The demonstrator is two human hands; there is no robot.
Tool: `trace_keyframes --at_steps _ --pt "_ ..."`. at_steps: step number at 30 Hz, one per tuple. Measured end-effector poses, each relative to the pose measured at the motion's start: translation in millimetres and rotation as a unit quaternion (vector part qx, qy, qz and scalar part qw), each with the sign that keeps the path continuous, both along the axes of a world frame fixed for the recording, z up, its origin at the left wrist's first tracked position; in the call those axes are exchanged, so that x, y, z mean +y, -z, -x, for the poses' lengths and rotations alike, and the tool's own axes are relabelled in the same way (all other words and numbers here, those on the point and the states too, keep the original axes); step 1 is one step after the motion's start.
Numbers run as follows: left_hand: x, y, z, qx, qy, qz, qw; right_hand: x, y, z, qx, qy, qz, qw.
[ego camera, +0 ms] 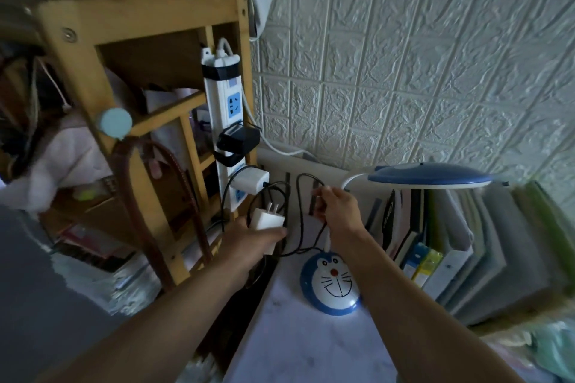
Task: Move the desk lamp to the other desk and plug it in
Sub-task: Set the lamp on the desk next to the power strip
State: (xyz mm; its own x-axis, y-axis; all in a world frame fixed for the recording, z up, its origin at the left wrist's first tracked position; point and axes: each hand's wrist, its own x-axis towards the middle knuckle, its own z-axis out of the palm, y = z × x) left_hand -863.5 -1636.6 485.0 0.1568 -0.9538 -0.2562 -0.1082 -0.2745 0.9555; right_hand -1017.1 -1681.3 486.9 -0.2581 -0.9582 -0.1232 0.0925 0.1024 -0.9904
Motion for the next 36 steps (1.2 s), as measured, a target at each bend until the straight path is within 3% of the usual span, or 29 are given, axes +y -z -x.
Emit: trace_keyframes --at_steps 5,12,15,20,29,33,36 --pt "8 -23 -22 0.013 -0.017 0.030 0.999 9 -7 -4 0.060 0.010 -0.056 0.997" --pt "16 -53 -40 0.041 0.010 0.058 0.997 38 -65 -39 0.125 -0.122 0.076 0.982" --pt "19 -61 -42 0.051 0.051 0.070 0.995 45 -89 -53 0.109 -0.181 0.100 0.972" --pt "22 -72 -47 0.022 0.063 0.114 0.991 52 -108 -68 0.099 -0.075 0.141 0.982" --pt "29 -85 -64 0.044 0.102 0.124 0.986 63 -105 -44 0.137 0.066 0.073 0.986" --pt "30 -91 -68 0.055 0.111 0.136 0.983 67 -94 -40 0.143 0.073 0.016 0.987" --pt "26 -98 -66 0.071 0.109 0.154 0.980 73 -92 -47 0.138 0.016 -0.020 0.990"
